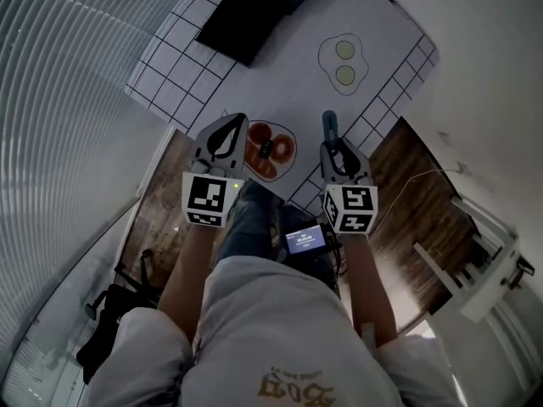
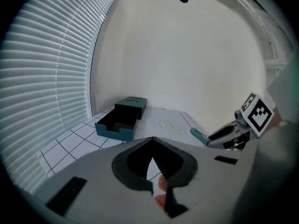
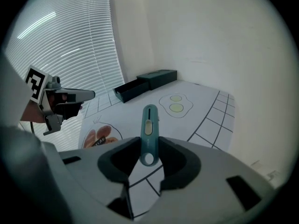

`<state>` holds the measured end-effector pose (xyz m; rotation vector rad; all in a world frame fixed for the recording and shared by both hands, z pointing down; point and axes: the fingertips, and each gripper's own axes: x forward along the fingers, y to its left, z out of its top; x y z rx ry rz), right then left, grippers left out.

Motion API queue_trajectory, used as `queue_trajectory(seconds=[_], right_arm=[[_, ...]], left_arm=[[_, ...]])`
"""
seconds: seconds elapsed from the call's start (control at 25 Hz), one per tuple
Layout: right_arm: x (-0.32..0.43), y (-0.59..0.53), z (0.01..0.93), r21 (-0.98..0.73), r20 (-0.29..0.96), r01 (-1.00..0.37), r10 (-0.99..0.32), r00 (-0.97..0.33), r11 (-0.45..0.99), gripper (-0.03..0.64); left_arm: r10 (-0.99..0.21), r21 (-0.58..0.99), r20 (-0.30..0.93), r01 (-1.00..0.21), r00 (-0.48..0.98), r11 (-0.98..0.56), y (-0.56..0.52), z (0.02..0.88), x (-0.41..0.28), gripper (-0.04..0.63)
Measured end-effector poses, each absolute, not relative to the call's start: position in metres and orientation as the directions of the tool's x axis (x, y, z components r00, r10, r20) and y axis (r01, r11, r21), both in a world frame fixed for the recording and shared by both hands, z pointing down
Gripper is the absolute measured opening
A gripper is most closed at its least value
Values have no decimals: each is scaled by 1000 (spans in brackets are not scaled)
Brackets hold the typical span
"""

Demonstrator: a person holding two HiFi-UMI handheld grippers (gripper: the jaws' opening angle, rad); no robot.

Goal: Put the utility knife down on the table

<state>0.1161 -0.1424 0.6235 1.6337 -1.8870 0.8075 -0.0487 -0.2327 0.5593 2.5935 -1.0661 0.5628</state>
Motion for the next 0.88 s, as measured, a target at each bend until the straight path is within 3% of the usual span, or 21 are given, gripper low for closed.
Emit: queue_trajectory(seconds=[0.88], right_arm=[[107,-149,657,-35,768,-975,-618,-167,220,133]], left_arm=[[-570,108,509,-705,645,-701,-228,586,-42,8]])
